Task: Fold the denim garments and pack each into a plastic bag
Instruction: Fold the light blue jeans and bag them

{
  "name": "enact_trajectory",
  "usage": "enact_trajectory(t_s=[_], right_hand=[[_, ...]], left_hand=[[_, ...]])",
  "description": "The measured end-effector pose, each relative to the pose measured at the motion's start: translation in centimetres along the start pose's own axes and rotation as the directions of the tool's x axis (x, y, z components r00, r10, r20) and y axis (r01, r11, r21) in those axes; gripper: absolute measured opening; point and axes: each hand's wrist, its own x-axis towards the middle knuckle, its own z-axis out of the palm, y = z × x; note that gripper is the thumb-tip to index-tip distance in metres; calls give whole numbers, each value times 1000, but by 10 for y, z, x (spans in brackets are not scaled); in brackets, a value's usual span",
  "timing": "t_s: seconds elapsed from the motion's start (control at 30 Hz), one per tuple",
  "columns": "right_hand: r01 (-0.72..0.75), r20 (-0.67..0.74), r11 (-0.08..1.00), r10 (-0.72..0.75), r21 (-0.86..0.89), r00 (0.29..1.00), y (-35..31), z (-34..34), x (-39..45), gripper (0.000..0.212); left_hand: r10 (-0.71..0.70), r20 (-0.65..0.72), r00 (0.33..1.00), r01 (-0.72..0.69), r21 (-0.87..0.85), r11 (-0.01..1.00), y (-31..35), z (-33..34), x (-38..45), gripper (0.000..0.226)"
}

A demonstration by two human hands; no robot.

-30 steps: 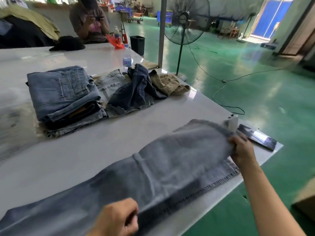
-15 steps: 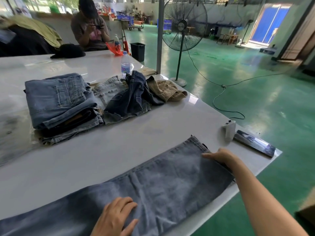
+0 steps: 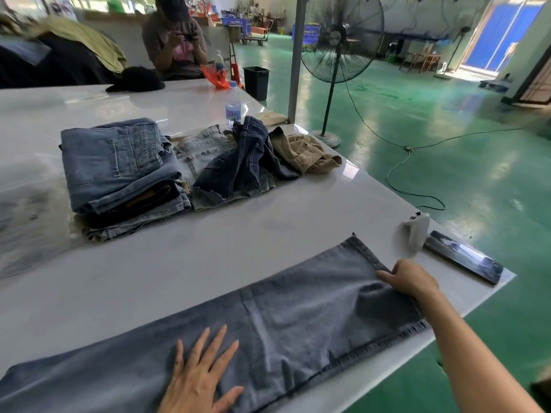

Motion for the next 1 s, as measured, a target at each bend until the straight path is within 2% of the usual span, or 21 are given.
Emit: enact_trajectory(t_s=[0.1,0.17,0.2,0.27,0.3,0.33,0.43,0.53,0.6,0.67,0.73,0.83,0.87,0.93,1.0], right_hand=[[55,100,998,-55,1,993,2,-1,-5,60],[109,75,991,-115,71,991,4,-2,-6,70],[118,22,978,-123,175,992,5,-6,-6,69],[99,-67,876,-77,471,995,11,-21,-8,59],[87,-83,818,-49,568,995,16,-27,-10,56],[81,-94,806,-31,586,995,21,-29,-12,57],[38,-75,945,-14,326,997,32,-9,-17,66],[-9,-67,986,20,167,998,40,16,-18,69],[-18,-93,995,27,94,995,39,16,-18,68],[-27,-76,995,34,93,997,35,14,-19,61],[-36,-10,991,37,131,999,31,11,-21,58],[37,128,977,-65,212,990,26,7,-19,40],[98,118,946,-140,308,983,24,5,-17,30],[259,-69,840,-258,476,964,18,-5,-11,23],[343,-284,812,-229,472,931,11,-16,1,30]], left_hand=[[19,27,999,-20,26,999,-1,7,-2,72],[65,17,998,-66,55,996,-3,13,-2,76],[90,22,996,-91,71,993,-4,15,-2,80],[135,9,991,-135,109,985,-7,21,-2,89],[151,5,989,-150,126,981,-8,22,-3,93],[162,3,987,-161,131,978,-9,23,-4,96],[192,-62,980,-184,107,977,-12,20,-4,92],[214,-119,970,-205,80,975,-9,13,-1,59],[214,-90,973,-209,62,976,-6,6,2,67],[213,-115,970,-207,61,976,-2,3,6,73],[148,-131,980,-145,27,989,4,-1,12,70],[17,-98,995,-18,-15,1000,0,-5,19,72],[-19,-81,997,19,-10,1000,-5,-4,20,75],[-46,-59,997,47,16,999,-14,2,20,79],[-52,-57,997,54,36,998,-17,6,25,80]])
